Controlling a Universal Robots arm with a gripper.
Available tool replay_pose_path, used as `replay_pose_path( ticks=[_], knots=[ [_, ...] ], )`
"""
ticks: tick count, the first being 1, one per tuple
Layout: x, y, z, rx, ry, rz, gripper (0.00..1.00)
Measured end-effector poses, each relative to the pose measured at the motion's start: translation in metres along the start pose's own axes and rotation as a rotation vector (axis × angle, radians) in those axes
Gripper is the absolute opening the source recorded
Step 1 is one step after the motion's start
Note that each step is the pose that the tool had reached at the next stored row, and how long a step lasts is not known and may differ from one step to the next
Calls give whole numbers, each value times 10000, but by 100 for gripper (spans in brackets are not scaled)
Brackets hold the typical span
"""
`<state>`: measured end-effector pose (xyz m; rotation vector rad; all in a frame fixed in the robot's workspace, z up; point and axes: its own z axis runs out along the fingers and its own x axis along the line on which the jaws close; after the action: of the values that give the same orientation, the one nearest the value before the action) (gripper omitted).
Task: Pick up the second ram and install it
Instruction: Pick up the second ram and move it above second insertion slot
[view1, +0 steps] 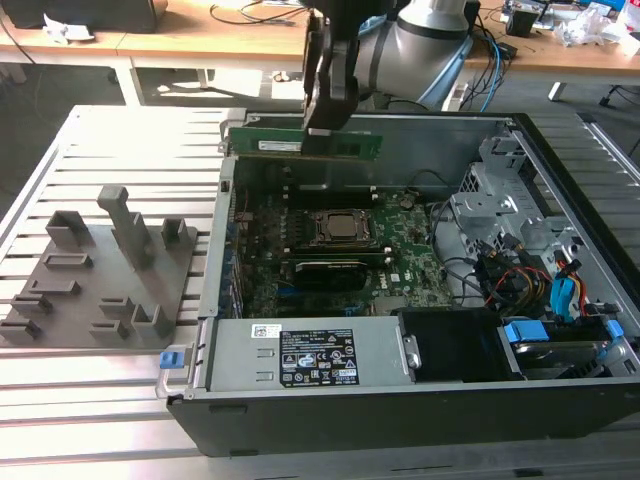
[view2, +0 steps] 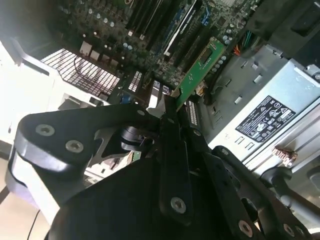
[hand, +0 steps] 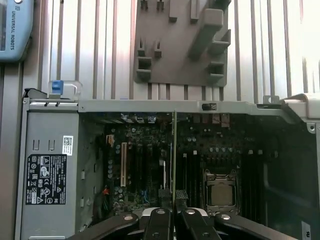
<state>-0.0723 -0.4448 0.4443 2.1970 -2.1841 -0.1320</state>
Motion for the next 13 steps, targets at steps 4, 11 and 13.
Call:
replay_pose_path(
  ticks=[4, 11, 13],
  knots=[
    [0, -191, -17, 0, 2, 0, 14],
    [0, -430, -39, 0, 2, 0, 14],
    [-7, -505, -45, -4, 1, -1, 14]
  ],
)
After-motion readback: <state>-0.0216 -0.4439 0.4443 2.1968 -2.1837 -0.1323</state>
